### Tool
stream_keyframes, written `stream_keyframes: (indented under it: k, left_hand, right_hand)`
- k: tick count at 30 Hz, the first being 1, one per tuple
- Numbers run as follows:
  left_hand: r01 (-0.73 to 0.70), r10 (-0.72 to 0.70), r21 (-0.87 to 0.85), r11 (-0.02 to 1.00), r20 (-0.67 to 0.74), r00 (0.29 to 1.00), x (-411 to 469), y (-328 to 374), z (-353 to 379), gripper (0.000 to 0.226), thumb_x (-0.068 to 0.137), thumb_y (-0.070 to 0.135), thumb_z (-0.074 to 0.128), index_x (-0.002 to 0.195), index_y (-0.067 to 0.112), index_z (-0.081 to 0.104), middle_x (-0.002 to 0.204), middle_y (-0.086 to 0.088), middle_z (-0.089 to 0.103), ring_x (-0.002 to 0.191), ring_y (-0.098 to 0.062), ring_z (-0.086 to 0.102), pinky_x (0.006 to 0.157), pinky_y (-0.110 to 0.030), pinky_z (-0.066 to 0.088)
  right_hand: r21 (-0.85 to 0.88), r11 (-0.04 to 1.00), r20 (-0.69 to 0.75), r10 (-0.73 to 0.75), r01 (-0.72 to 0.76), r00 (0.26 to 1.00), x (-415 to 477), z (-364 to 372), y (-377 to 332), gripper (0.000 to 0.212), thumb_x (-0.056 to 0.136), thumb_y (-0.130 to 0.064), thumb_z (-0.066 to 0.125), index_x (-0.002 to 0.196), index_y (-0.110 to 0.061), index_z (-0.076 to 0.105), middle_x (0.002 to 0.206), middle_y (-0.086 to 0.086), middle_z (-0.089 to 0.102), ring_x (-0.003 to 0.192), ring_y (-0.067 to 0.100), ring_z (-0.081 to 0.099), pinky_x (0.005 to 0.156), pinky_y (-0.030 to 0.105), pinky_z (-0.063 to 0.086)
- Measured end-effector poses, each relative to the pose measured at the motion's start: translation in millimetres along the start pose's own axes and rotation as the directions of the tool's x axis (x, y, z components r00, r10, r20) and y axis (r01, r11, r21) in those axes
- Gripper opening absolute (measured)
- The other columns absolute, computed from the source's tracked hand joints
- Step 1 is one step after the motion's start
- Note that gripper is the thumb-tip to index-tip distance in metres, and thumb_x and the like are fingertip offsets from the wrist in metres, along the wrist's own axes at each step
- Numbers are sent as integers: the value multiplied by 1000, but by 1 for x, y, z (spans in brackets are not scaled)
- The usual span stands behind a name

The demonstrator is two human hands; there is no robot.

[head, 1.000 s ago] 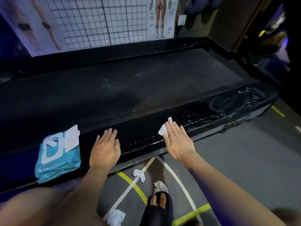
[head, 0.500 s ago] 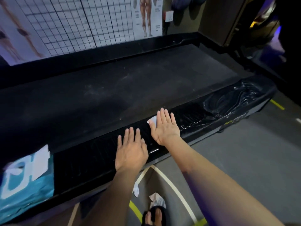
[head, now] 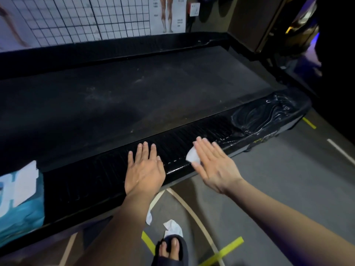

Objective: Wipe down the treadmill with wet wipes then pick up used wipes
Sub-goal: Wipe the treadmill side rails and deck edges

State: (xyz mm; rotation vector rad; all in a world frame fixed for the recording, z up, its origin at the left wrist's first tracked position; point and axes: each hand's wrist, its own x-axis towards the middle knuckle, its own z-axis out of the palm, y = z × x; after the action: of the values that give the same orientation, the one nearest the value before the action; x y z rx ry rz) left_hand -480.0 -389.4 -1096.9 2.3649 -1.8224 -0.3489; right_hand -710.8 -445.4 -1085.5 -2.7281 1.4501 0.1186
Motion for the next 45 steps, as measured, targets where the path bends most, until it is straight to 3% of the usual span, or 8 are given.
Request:
stream_keyframes:
  k: [7, 13, 17, 20, 25, 31, 37, 45]
  left_hand:
    - [7, -7, -5, 1000, -19, 1000, 1, 0, 3, 59, 108, 35, 19, 165, 18, 15, 173, -7, 11, 160, -20, 3, 130, -45, 0]
    - [7, -8, -20, 1000, -33, 999, 0, 0, 3, 58, 108, 34, 25, 163, 18, 23, 171, -9, 18, 160, -22, 7, 130, -47, 3]
    - [9, -10, -20, 1000, -29, 1000, 0, 1, 2, 58, 108, 34, 22, 164, 18, 21, 172, -8, 16, 160, -22, 6, 130, -47, 1]
    - [14, -14, -14, 1000, -24, 1000, 0, 1, 2, 58, 108, 34, 21, 164, 18, 18, 172, -8, 13, 160, -21, 4, 130, -47, 1]
    - [10, -11, -25, 1000, -22, 1000, 0, 1, 1, 58, 108, 34, 21, 164, 17, 17, 172, -8, 12, 160, -21, 3, 130, -47, 1]
    - [10, -11, -27, 1000, -26, 1000, 1, 0, 3, 58, 108, 34, 22, 164, 18, 18, 172, -8, 13, 160, -22, 4, 130, -47, 2]
    - [15, -16, -18, 1000, -19, 1000, 0, 1, 2, 59, 108, 34, 22, 164, 18, 18, 172, -8, 13, 160, -21, 4, 130, -46, 1]
    - [15, -15, -22, 1000, -3, 1000, -2, 2, -2, 59, 108, 35, 19, 165, 18, 17, 173, -8, 11, 160, -21, 2, 130, -46, 0]
  right_hand:
    - [91, 919, 171, 365, -384, 915, 85, -8, -13, 83, 99, -63, -3, 159, -5, -8, 167, 9, -17, 153, 19, -20, 125, 40, -14]
    - [180, 976, 119, 102, -123, 988, 89, -5, -44, 69, 105, -53, 3, 160, -13, -8, 168, 3, -17, 154, 13, -17, 125, 37, -14]
    - [393, 920, 36, -31, 15, 999, 55, -11, -26, 60, 109, -48, 16, 162, -21, 5, 169, -8, -3, 153, 1, -6, 127, 32, -3]
    - [395, 913, -50, -92, 105, 994, 30, -14, -8, 58, 110, -44, 23, 162, -21, 10, 169, -9, 1, 154, 1, -4, 126, 28, -3]
    - [312, 949, -35, -28, 38, 999, 7, -7, 7, 57, 110, -45, 23, 161, -20, 20, 168, -8, 11, 154, 3, 2, 128, 36, 6]
    - [235, 971, 44, 27, -36, 999, 27, -8, 16, 78, 98, -62, -5, 162, -22, 16, 168, -8, 6, 154, 3, -1, 127, 34, 3]
    - [213, 944, 206, 210, -253, 956, 88, -13, 15, 68, 105, -53, 4, 161, -15, 1, 169, -3, -7, 154, 9, -14, 125, 36, -10]
    - [224, 974, 150, 7, -41, 989, 20, -14, -12, 62, 108, -47, 9, 161, -17, -1, 167, -3, -13, 152, 8, -17, 126, 36, -8]
